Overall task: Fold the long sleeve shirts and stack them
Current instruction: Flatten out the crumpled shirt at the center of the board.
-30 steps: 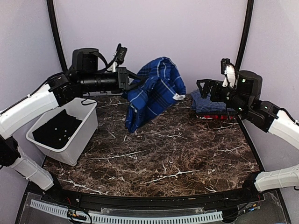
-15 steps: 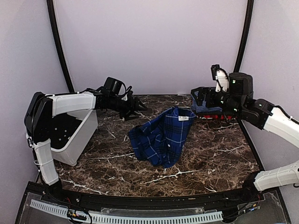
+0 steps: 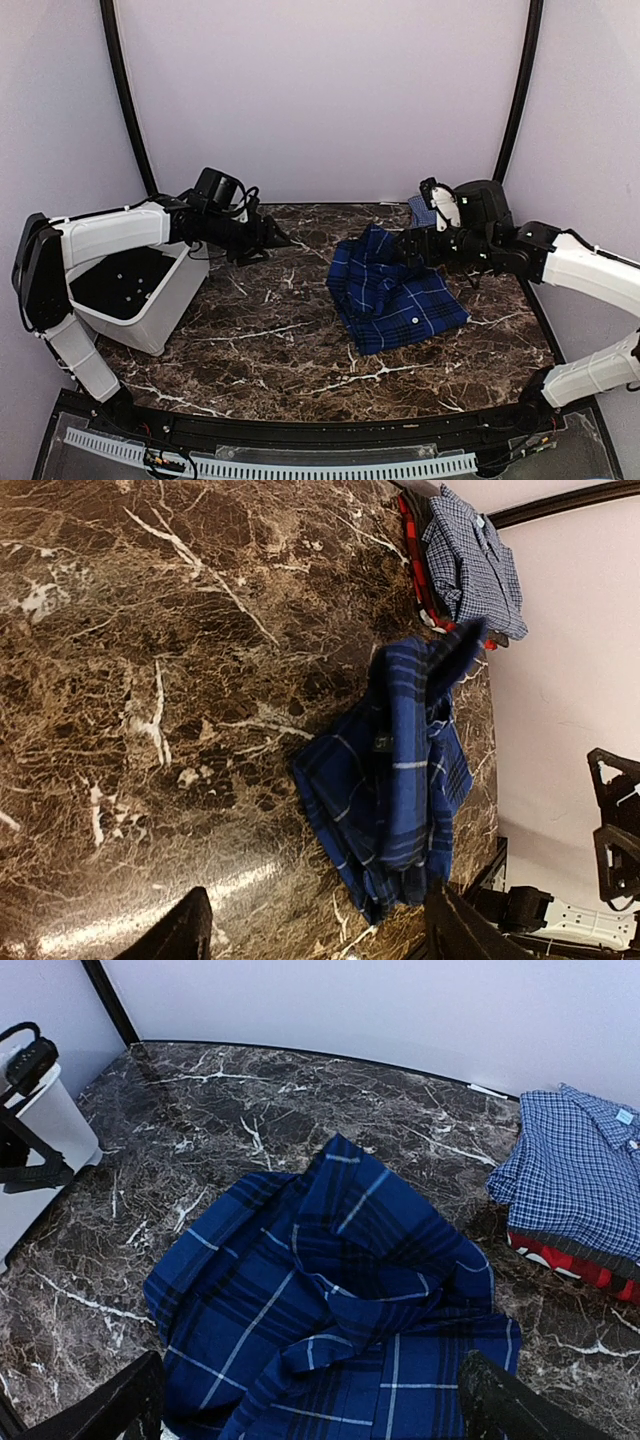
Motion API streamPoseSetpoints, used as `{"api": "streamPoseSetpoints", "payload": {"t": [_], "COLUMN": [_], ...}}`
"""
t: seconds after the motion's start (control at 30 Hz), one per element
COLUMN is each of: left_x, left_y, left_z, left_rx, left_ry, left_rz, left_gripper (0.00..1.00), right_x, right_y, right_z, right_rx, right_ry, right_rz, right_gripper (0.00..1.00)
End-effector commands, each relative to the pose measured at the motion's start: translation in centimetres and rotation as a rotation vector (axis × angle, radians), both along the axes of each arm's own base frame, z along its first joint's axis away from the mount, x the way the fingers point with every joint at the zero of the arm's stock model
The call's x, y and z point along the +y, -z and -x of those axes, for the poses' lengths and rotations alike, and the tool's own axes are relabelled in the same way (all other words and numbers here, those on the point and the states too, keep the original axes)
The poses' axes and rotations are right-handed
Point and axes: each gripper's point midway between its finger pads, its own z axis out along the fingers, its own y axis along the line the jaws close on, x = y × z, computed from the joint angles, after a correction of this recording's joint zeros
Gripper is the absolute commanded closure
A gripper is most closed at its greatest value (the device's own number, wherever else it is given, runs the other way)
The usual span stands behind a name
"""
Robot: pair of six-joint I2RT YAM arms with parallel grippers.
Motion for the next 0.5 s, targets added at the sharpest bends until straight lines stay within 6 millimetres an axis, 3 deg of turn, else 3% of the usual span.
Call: {"api": "streamPoseSetpoints", "payload": {"t": [0.0, 0.1, 0.2, 0.3, 0.37, 0.47], "left_x": [0.3, -1.3, -4.5, -7.6, -9.6, -11.4], "left_y": [-0.1, 0.8, 2.2, 3.0, 4.9, 5.9], "left_z": [2.3, 3.8, 5.6, 6.6, 7.4, 7.9], "left_rx": [-0.027, -0.018, 0.007, 0.022, 0.056, 0.092], "left_ry": [0.033, 0.093, 0.176, 0.234, 0.269, 0.275], "left_rz": [-0.022, -0.028, -0.009, 0.013, 0.002, 0.022], "left_gripper": [0.29, 0.30, 0.32, 0.33, 0.34, 0.36], "right_x": [-0.3, 0.0, 0.1, -0.6, -1.4, -2.0], "right_y": [1.2, 2.6, 4.3, 5.0, 5.4, 6.1], "right_z": [-0.5, -0.5, -0.4, -0.4, -0.4, -0.2], "right_rx": [0.011, 0.040, 0.081, 0.085, 0.079, 0.089], "right_ry": [0.034, 0.025, 0.029, 0.070, 0.103, 0.129], "right_rz": [0.048, 0.052, 0.063, 0.064, 0.068, 0.075], "right_gripper": [0.02, 0.01, 0.01, 0.01, 0.02, 0.02]}}
